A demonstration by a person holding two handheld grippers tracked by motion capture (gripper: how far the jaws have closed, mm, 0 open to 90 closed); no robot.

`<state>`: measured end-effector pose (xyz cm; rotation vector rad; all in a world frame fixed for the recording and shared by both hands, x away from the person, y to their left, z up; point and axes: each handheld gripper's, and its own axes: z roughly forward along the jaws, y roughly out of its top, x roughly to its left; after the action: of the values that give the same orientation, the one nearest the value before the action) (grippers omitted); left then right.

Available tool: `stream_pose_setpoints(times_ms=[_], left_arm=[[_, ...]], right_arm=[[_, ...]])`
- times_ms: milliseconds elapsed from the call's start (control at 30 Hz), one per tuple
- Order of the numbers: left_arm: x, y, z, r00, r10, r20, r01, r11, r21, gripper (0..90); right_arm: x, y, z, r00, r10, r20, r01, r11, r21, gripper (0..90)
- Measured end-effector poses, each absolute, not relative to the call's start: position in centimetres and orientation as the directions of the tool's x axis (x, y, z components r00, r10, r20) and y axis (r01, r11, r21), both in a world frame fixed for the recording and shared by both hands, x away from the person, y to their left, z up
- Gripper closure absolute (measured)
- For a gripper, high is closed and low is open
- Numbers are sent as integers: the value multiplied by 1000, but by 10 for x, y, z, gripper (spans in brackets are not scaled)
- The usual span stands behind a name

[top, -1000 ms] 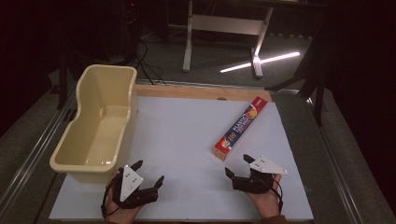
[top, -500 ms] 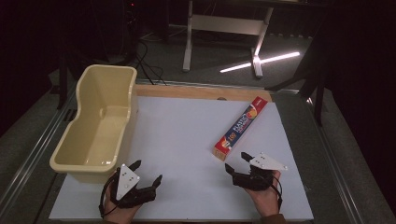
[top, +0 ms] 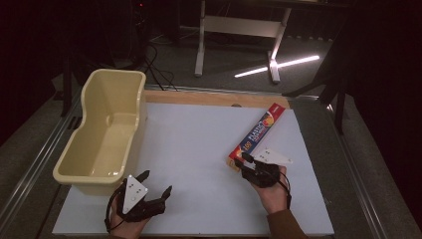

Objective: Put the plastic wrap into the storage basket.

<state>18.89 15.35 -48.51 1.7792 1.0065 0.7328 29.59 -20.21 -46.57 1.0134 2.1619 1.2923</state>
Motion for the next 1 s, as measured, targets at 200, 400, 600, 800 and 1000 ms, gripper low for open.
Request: stream_pose_setpoints(times_ms=[200,400,600,800,1000], left_arm=[[188,154,-485,486,872,52,311,-228,923,184],[188,153,-485,485,873,53,310,-228,923,184],[187,153,-485,486,873,51,307,-225,925,188],[187,153,-485,488,872,44,308,-219,926,188],[187,153,-485,486,873,35,308,-209,928,188]], right_arm=[[318,-192,-464,-634,773,22,389,295,873,872],[336,-178,-470,-635,773,0,413,339,845,899],[360,-158,-485,-621,783,-21,474,397,786,899],[373,-149,-499,-605,795,-47,525,443,727,899],[377,-147,-498,-608,791,-66,543,475,693,900]])
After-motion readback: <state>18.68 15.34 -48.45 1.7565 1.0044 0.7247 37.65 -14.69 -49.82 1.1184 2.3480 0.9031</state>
